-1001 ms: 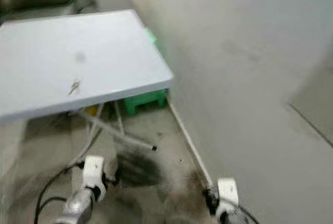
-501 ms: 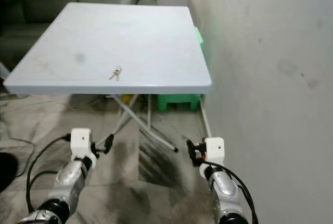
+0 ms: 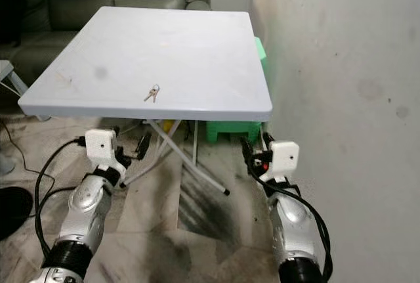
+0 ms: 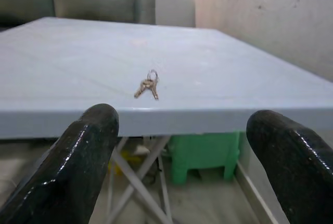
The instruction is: Hang keys on a hook
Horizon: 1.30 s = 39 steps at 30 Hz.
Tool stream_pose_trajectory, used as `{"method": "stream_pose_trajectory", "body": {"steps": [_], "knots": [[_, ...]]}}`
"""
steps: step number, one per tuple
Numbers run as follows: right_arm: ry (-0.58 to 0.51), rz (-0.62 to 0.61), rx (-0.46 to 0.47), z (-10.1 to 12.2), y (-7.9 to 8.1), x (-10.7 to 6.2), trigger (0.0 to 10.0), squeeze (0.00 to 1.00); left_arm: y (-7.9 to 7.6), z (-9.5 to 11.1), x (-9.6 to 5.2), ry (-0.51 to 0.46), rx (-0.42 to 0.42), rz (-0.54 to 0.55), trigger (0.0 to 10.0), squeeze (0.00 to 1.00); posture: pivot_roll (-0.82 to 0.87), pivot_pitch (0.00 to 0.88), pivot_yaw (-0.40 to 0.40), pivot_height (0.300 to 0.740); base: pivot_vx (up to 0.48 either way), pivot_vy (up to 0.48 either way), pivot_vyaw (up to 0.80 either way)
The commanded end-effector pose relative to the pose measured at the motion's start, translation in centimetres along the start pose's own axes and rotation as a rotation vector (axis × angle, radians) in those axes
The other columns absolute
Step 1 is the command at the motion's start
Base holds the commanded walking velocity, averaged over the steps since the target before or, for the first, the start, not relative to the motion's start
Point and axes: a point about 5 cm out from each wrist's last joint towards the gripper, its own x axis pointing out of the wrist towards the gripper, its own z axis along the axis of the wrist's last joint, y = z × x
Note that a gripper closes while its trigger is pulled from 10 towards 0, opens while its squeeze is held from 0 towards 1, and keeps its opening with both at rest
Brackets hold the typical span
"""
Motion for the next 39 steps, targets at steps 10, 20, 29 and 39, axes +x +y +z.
{"method": "stream_pose_trajectory", "body": {"steps": [10,20,29,39], "knots": [[-0.080,0.071,-0.004,3.8,1.4,0.9,10.0,0.00,-0.8,2.7,-0.1,-0.042,-0.023,-0.015,10.0,0.00,-0.06,0.062,-0.009,0.740,0.000,0.000,0.00],[-0.036,0.055,-0.005,4.2,1.0,0.6,10.0,0.00,-0.3,3.1,-0.5,0.003,-0.040,0.020,10.0,0.00,-0.05,0.059,-0.015,0.740,0.000,0.345,0.00],[-0.019,0.060,0.001,4.1,1.2,0.6,10.0,0.00,-0.4,3.3,-0.6,0.012,-0.047,0.022,10.0,0.00,-0.05,0.060,-0.017,0.740,0.000,0.480,0.00],[-0.011,0.061,0.003,4.3,1.3,0.6,10.0,0.00,-0.7,3.4,-0.6,0.017,-0.050,0.018,10.0,0.00,-0.05,0.054,-0.021,0.740,0.000,0.480,0.00]]}}
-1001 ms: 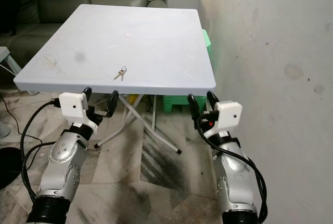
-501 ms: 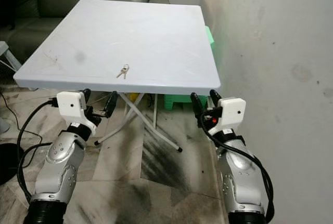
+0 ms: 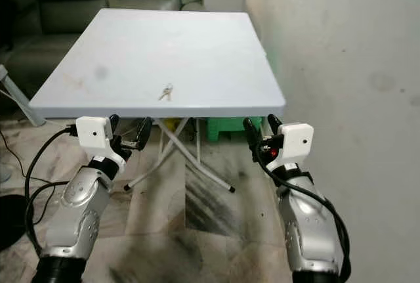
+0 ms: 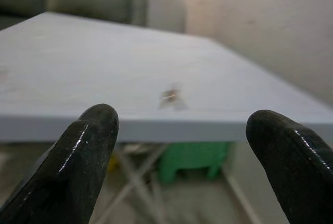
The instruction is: Hang keys on a hook
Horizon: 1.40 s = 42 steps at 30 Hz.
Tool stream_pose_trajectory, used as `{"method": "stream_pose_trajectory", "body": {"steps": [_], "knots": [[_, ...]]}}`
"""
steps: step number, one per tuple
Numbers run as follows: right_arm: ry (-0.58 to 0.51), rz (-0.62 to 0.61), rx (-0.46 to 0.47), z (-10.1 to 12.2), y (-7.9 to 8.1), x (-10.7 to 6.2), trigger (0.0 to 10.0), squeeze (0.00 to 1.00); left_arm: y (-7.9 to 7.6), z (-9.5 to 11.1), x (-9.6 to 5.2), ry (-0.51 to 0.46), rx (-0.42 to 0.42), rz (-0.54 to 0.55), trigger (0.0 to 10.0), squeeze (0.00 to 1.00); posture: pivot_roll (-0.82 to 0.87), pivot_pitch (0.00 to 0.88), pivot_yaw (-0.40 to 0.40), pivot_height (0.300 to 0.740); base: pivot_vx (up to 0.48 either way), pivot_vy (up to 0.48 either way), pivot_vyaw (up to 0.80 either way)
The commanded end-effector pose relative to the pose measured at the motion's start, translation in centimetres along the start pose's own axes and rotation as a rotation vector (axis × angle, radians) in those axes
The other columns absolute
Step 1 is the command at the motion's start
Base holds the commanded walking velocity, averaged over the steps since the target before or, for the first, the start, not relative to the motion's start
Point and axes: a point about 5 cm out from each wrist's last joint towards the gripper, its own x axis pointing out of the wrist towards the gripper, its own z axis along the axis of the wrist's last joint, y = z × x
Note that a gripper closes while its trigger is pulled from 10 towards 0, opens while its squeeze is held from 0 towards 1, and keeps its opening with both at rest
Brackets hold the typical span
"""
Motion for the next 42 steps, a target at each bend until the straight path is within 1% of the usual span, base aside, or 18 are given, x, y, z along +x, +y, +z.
{"method": "stream_pose_trajectory", "body": {"steps": [1,12,21,24,26,30,31,32,33,36,42], "knots": [[-0.003,-0.001,-0.012,0.4,-0.3,-0.1,10.0,0.00,-0.2,0.5,0.2,-0.012,0.004,-0.004,10.0,0.00,-0.05,0.054,-0.021,0.740,0.000,0.480,0.00],[0.014,0.001,-0.018,0.3,-0.6,-0.3,10.0,0.00,-0.1,0.4,0.2,-0.005,0.012,-0.008,10.0,0.00,-0.05,0.044,-0.025,0.740,0.000,0.480,0.00],[0.018,0.020,-0.021,0.3,-0.4,-0.1,10.0,0.00,-0.2,0.4,0.3,-0.005,0.015,-0.011,10.0,0.00,-0.05,0.031,-0.031,0.740,0.000,0.480,0.00],[0.021,0.023,-0.021,0.3,-0.4,-0.1,10.0,0.00,-0.2,0.3,0.3,-0.006,0.014,-0.003,10.0,0.00,-0.05,0.029,-0.033,0.740,0.000,0.000,0.00],[0.026,0.029,-0.022,0.2,-0.4,0.0,10.0,0.00,-0.2,0.0,0.3,0.011,0.025,0.013,10.0,0.00,-0.04,0.027,-0.034,0.740,0.000,0.000,0.00],[0.033,0.032,-0.023,0.1,-0.4,0.0,10.0,0.00,-0.3,-0.1,0.3,0.023,0.059,0.010,10.0,0.00,-0.04,0.027,-0.036,0.740,0.000,0.000,0.00],[0.036,0.041,-0.015,0.0,-0.3,-0.1,10.0,0.11,-0.3,-0.1,0.3,0.029,0.062,0.012,10.0,0.00,-0.04,0.028,-0.036,0.740,0.000,0.000,0.00],[0.038,0.047,-0.009,-0.1,-0.3,-0.1,10.0,0.11,-0.4,-0.2,0.3,0.033,0.063,0.013,10.0,0.00,-0.04,0.029,-0.037,0.740,0.000,0.000,0.00],[0.037,0.054,0.002,-0.1,-0.3,-0.2,10.0,1.00,-0.4,-0.2,0.3,0.039,0.070,0.017,10.0,0.00,-0.04,0.029,-0.037,0.740,0.000,0.000,0.00],[0.041,0.060,0.011,-0.2,-0.2,-0.3,10.0,1.00,-0.4,-0.4,0.2,0.045,0.077,0.021,10.0,0.00,-0.04,0.033,-0.040,0.740,0.000,0.000,0.00],[0.051,0.065,-0.009,-0.3,-0.4,-0.5,10.0,1.00,-0.3,-0.6,-0.1,0.063,0.089,0.021,10.0,0.00,-0.03,0.048,-0.041,0.740,0.000,0.000,0.00]]}}
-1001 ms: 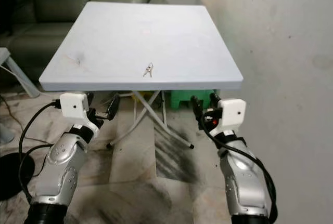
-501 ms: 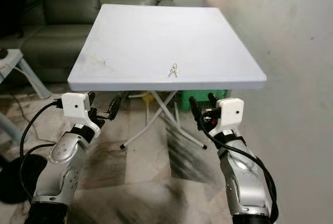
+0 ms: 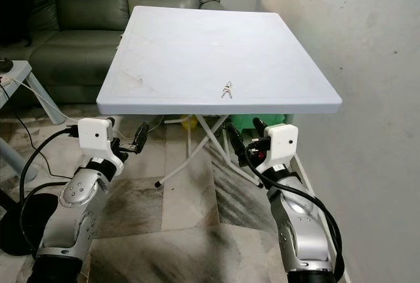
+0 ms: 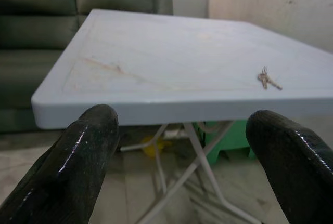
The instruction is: Hang keys on a hook
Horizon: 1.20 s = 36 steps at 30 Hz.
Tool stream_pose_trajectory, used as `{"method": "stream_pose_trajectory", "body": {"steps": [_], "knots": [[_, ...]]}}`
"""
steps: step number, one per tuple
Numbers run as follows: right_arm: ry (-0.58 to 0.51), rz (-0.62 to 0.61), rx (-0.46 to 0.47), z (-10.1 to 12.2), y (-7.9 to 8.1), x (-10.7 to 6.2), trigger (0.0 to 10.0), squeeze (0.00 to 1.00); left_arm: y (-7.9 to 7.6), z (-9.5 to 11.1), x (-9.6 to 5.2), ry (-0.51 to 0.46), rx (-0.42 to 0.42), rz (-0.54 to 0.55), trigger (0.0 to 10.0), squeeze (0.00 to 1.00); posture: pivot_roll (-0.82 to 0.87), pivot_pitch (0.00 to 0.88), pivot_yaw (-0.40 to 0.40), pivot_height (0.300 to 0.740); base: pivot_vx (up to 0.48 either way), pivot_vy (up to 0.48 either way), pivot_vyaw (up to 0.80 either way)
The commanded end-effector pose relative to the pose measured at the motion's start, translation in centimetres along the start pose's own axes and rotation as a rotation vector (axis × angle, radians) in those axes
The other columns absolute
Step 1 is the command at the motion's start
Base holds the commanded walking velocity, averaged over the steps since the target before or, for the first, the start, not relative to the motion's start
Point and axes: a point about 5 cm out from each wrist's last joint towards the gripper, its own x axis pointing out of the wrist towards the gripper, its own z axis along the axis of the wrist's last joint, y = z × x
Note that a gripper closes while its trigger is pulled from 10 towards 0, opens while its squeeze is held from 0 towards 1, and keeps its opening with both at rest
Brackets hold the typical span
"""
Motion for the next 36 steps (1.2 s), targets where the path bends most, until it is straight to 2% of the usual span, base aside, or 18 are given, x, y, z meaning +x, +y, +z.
{"method": "stream_pose_trajectory", "body": {"steps": [1,4,5,6,7,12,13,16,17,27,36], "knots": [[0.000,0.003,-0.007,0.09,-0.14,-0.17,10.0,1.00,0.09,-0.10,-0.14,0.014,0.012,-0.001,10.0,0.00,-0.03,0.053,-0.042,0.740,0.000,0.000,0.00],[0.010,0.023,0.004,0.08,-0.13,-0.20,10.0,1.00,0.07,-0.02,-0.14,0.014,0.024,-0.003,10.0,0.00,-0.03,0.058,-0.041,0.740,0.000,0.000,0.00],[0.010,0.029,0.000,0.11,-0.09,-0.19,10.0,0.86,0.05,-0.03,-0.12,0.016,0.021,-0.007,10.0,0.00,-0.03,0.062,-0.041,0.740,0.000,0.000,0.00],[0.010,0.032,-0.005,0.14,-0.08,-0.18,10.0,0.86,0.03,-0.03,-0.11,0.019,0.019,-0.009,10.0,0.00,-0.03,0.062,-0.041,0.740,0.000,0.000,0.00],[0.015,0.026,-0.016,0.09,-0.12,-0.17,10.0,0.00,-0.01,-0.01,-0.12,0.017,0.020,-0.012,10.0,0.00,-0.03,0.063,-0.040,0.740,0.000,0.000,0.00],[0.019,0.020,-0.036,0.03,-0.17,-0.10,10.0,0.00,-0.28,0.10,-0.25,0.004,0.053,-0.036,10.0,0.00,-0.03,0.068,-0.039,0.740,0.000,0.000,0.00],[0.015,0.031,-0.031,0.09,-0.10,-0.15,10.0,1.00,-0.34,0.06,-0.31,0.006,0.056,-0.038,10.0,0.00,-0.02,0.068,-0.037,0.740,0.000,0.000,0.00],[0.020,0.034,-0.065,0.06,-0.12,-0.18,10.0,1.00,-0.50,0.02,-0.37,0.008,0.062,-0.050,10.0,0.00,-0.02,0.069,-0.037,0.740,0.000,0.000,0.00],[0.026,0.040,-0.091,-0.01,-0.11,-0.14,10.0,0.00,-0.54,0.04,-0.38,0.005,0.067,-0.056,10.0,0.00,-0.02,0.070,-0.037,0.740,0.000,0.000,0.00],[0.027,0.059,-0.124,0.07,-0.05,0.00,10.0,0.00,-0.65,-0.01,-0.41,0.006,0.047,-0.058,10.0,0.00,-0.02,0.073,-0.038,0.740,0.000,0.000,0.00],[0.029,0.064,-0.128,0.00,0.13,-0.11,10.0,0.00,-0.77,0.14,-0.20,0.000,0.040,-0.077,10.0,0.00,-0.03,0.078,-0.041,0.740,0.350,0.061,0.00]]}}
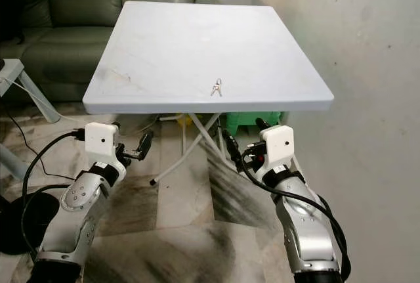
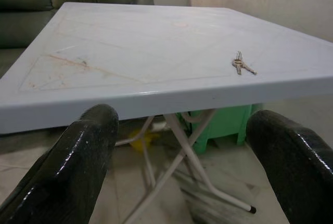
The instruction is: Hang keys on a hook
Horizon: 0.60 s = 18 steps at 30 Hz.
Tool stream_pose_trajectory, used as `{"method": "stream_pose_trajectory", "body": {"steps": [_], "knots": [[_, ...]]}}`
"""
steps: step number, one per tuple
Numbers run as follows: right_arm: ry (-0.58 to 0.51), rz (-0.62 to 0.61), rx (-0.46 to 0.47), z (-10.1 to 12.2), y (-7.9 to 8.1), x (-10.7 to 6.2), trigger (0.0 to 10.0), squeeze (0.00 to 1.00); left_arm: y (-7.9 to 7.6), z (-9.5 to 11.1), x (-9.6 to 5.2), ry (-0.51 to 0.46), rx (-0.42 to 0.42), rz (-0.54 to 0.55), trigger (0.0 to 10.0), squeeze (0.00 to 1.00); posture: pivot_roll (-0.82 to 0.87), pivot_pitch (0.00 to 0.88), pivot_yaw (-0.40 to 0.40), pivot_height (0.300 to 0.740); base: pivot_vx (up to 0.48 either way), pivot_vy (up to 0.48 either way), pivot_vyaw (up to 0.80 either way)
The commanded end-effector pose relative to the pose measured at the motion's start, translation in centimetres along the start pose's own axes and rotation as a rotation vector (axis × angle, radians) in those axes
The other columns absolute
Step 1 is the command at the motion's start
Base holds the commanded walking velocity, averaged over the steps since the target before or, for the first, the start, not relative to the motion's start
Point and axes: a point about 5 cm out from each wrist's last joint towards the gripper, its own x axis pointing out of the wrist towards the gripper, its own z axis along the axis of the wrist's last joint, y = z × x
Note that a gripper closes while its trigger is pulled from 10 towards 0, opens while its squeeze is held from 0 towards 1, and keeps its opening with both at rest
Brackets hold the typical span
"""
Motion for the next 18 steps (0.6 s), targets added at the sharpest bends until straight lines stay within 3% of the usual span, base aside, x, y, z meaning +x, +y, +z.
{"method": "stream_pose_trajectory", "body": {"steps": [1,18], "knots": [[0.001,0.014,-0.010,0.02,0.16,0.00,10.0,0.00,0.01,0.45,0.04,-0.018,0.003,-0.004,10.0,0.00,-0.03,0.078,-0.041,0.740,0.375,0.285,0.00],[0.002,0.014,-0.012,-0.08,0.13,-0.16,10.0,0.00,-0.29,0.47,0.18,-0.022,0.010,-0.025,10.0,0.00,-0.03,0.062,-0.040,0.740,0.351,0.327,0.00]]}}
